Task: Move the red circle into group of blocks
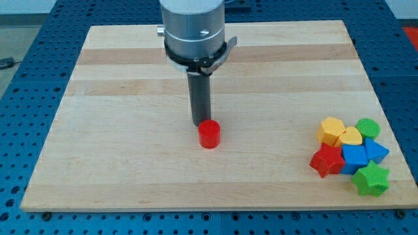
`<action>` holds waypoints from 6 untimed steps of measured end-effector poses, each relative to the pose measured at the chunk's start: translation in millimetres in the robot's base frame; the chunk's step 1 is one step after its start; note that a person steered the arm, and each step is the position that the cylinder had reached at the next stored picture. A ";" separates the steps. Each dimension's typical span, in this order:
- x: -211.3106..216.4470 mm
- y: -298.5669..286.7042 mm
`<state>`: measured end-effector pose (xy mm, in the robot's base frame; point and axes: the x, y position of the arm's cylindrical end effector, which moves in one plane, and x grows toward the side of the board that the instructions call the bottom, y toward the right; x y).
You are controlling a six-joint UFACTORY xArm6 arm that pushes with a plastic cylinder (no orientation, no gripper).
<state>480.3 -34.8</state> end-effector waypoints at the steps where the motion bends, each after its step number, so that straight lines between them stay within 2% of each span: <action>1: 19.2 -21.6; 2: 42.2 -32.0; 4: 57.6 39.8; 6: 31.8 -39.4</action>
<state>512.1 -74.1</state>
